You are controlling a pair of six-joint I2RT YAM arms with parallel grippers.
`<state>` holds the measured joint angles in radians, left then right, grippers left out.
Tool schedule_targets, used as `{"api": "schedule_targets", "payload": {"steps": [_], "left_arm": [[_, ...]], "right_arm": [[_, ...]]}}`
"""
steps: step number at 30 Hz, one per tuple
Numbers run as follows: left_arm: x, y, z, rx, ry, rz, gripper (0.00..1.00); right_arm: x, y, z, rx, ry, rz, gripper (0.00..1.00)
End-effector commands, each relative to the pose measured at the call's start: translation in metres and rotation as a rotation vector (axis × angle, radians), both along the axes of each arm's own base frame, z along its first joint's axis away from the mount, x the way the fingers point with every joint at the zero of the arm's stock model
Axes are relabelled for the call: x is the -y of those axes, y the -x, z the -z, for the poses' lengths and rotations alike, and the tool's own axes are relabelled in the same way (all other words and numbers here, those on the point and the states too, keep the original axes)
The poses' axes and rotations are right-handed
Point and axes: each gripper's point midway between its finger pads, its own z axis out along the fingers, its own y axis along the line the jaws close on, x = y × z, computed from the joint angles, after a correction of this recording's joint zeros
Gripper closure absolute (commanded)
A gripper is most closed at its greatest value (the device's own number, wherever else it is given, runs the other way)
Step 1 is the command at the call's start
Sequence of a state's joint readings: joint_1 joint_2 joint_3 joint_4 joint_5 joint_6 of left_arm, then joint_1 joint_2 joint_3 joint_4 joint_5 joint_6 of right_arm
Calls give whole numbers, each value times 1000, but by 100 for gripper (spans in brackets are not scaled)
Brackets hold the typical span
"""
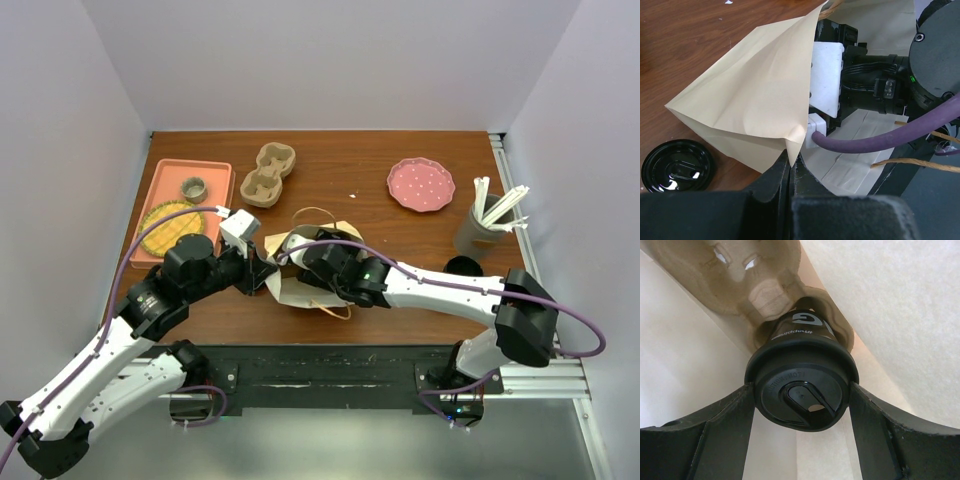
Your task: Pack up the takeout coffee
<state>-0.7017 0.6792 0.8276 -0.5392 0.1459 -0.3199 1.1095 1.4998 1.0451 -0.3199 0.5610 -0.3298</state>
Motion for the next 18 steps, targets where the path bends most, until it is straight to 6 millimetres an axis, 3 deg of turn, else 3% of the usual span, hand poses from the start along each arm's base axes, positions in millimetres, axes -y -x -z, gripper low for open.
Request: {"api": "schedule_targets", "payload": {"steps": [1,9,18], "left_arm": [[6,7,-6,25,23,58,100],[6,7,-7,28,22,60,100],[11,6,-17,32,46,76,100]], "right_arm": [[-6,-15,-19,52,-83,70,27],[-5,-19,-20,62,-86,90,16],[-4,-22,-24,69,-94,101,15]]}}
